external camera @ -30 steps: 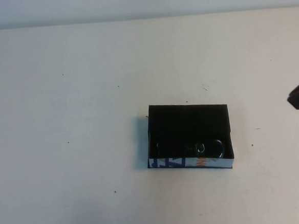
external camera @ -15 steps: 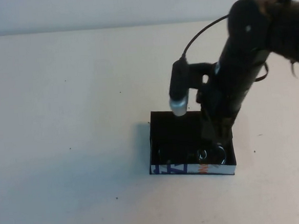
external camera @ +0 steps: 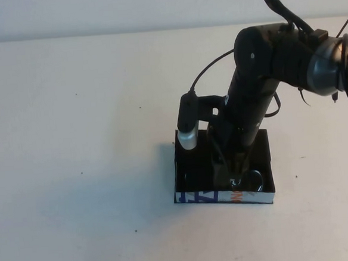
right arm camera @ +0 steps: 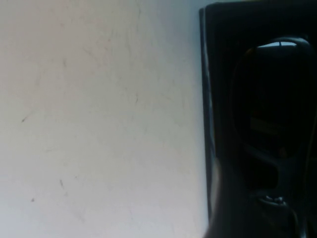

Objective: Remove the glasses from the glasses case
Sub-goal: Pick up the glasses from the glasses case

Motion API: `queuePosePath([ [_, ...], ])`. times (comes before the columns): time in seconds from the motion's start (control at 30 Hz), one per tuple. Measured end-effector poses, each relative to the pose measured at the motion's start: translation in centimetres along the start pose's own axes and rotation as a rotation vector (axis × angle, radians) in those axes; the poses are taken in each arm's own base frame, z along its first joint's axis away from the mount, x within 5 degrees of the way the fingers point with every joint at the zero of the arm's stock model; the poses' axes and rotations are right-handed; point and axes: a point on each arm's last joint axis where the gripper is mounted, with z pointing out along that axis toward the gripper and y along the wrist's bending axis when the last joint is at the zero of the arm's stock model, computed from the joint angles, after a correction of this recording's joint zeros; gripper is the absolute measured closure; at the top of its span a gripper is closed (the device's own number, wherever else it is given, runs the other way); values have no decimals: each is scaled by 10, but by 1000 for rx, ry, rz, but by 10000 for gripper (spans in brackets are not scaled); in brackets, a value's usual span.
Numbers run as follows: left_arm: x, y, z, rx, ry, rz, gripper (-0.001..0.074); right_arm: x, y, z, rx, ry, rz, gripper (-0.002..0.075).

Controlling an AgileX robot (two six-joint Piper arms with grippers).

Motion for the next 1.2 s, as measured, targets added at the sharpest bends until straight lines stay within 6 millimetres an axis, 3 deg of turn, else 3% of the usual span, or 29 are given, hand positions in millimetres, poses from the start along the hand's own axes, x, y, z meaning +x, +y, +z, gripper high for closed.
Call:
queuePosePath([
  [0.33, 0, 0, 0, 0, 0, 0, 739, 1, -9, 24, -13, 16, 12, 475],
  [0.63, 0, 0, 0, 0, 0, 0, 739, 5, -15, 24, 52, 53, 63, 472],
  [1.0, 0, 0, 0, 0, 0, 0, 739, 4, -16, 24, 63, 37, 79, 360],
  [1.2, 0, 0, 0, 0, 0, 0, 739, 3, -17, 24, 69, 32, 81, 335],
])
